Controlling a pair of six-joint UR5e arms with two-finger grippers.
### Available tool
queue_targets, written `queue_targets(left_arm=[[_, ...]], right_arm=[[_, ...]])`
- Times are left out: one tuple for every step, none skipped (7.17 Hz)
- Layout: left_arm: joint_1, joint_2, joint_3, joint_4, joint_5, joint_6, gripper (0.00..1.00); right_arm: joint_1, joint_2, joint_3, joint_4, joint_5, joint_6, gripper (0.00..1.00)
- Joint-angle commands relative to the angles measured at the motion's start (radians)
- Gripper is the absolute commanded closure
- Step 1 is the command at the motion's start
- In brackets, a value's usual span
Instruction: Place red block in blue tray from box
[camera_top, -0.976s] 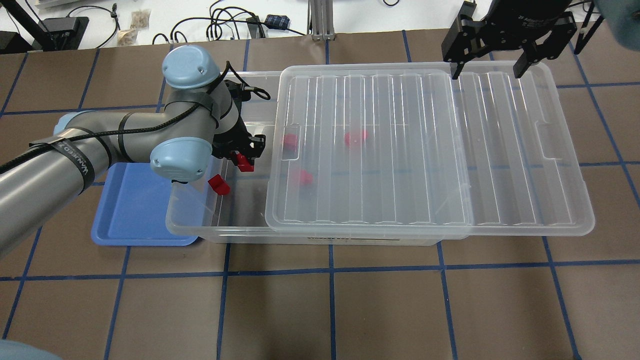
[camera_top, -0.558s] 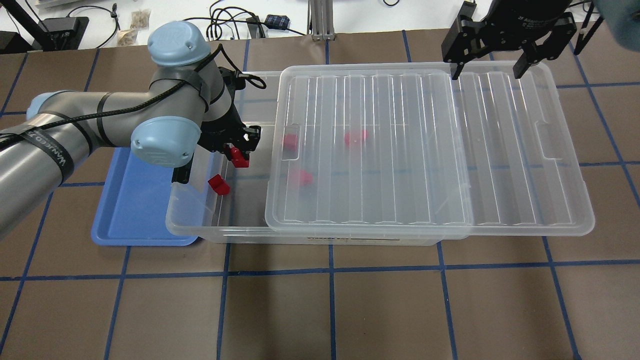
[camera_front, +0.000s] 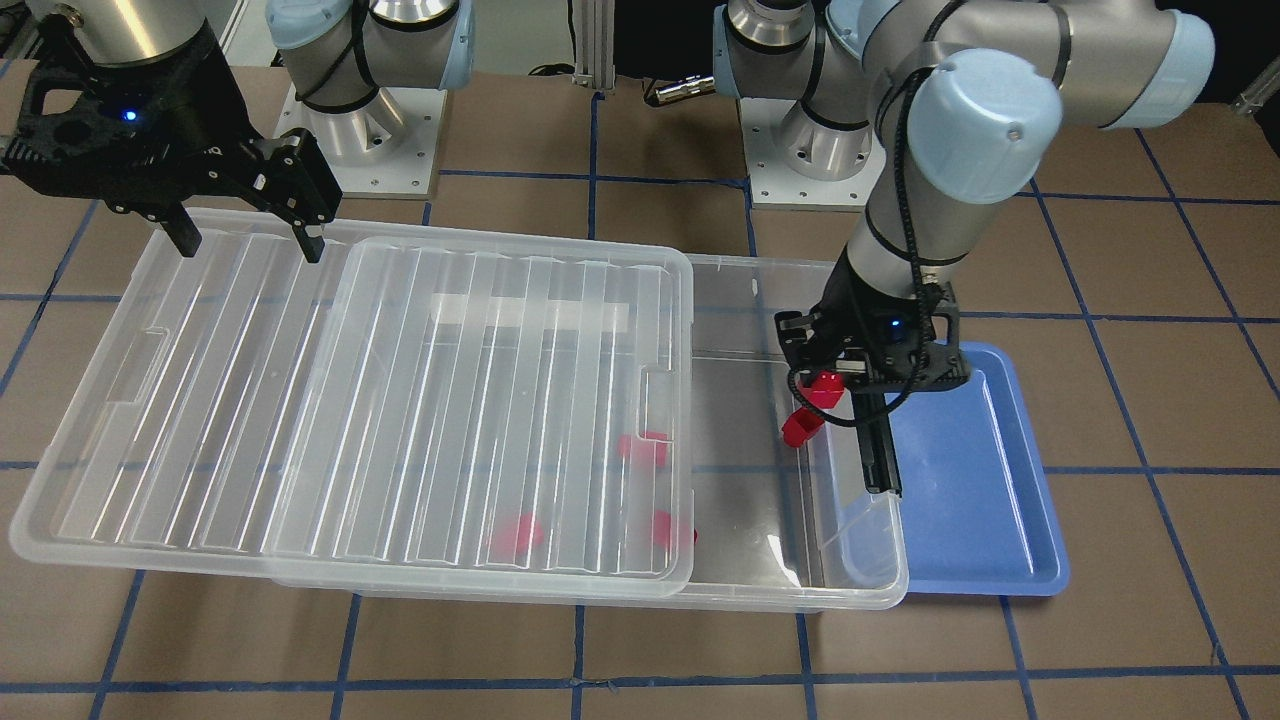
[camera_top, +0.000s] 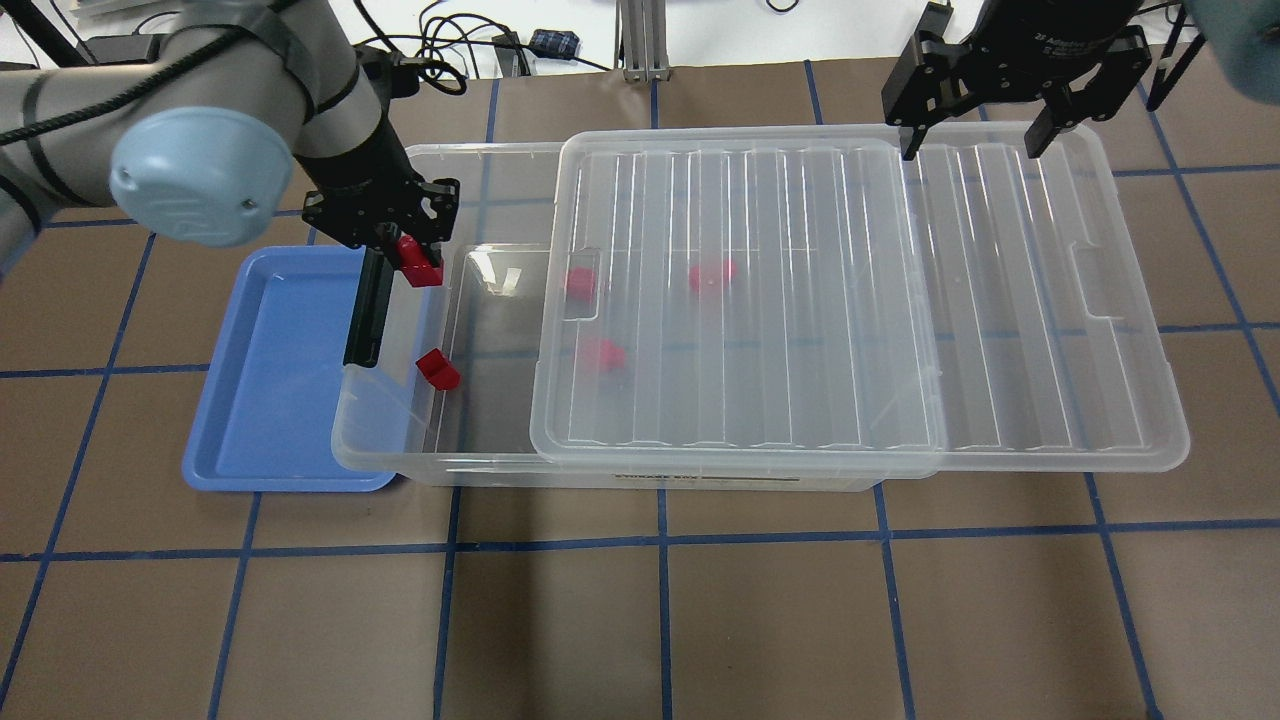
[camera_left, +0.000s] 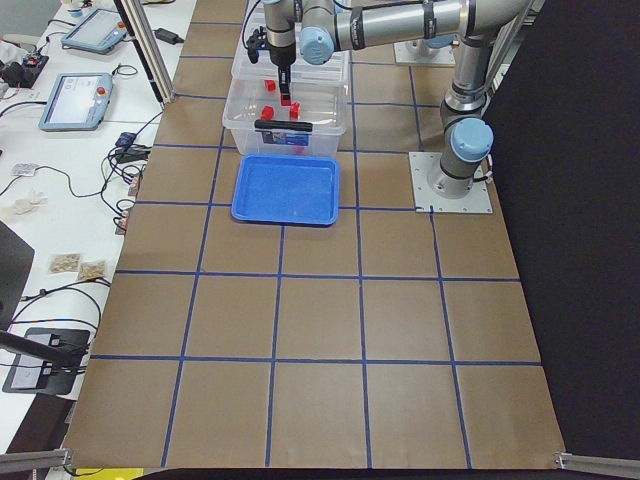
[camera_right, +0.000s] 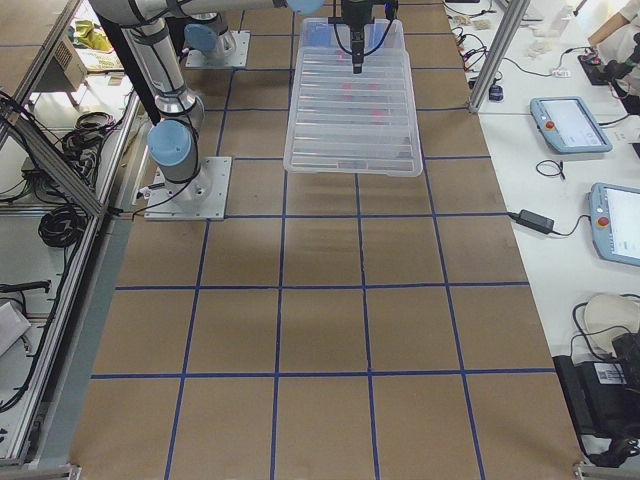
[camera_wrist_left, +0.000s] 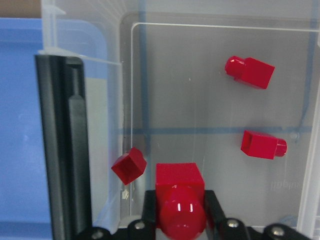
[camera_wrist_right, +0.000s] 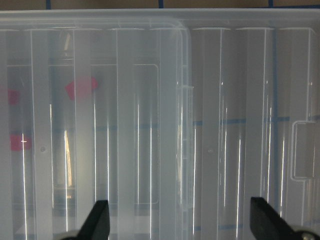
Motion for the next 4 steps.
queue_targets(left_arm=[[0.106, 0.032, 0.02, -0.032, 0.0, 0.029, 1.0], [0.17, 0.038, 0.019, -0.044, -0.003, 0.09, 1.0], [0.245, 0.038, 0.011, -0.046, -0.004, 0.173, 1.0], [0.323, 0.032, -0.004, -0.046, -0.006, 0.272, 1.0]], right_arm=[[0.0, 0.0, 0.0, -0.002, -0.001, -0.002, 0.0], [0.0, 0.0, 0.0, -0.003, -0.001, -0.002, 0.0], [0.0, 0.0, -0.001, -0.003, -0.001, -0.002, 0.0], [0.0, 0.0, -0.001, -0.003, -0.001, 0.0, 0.0]])
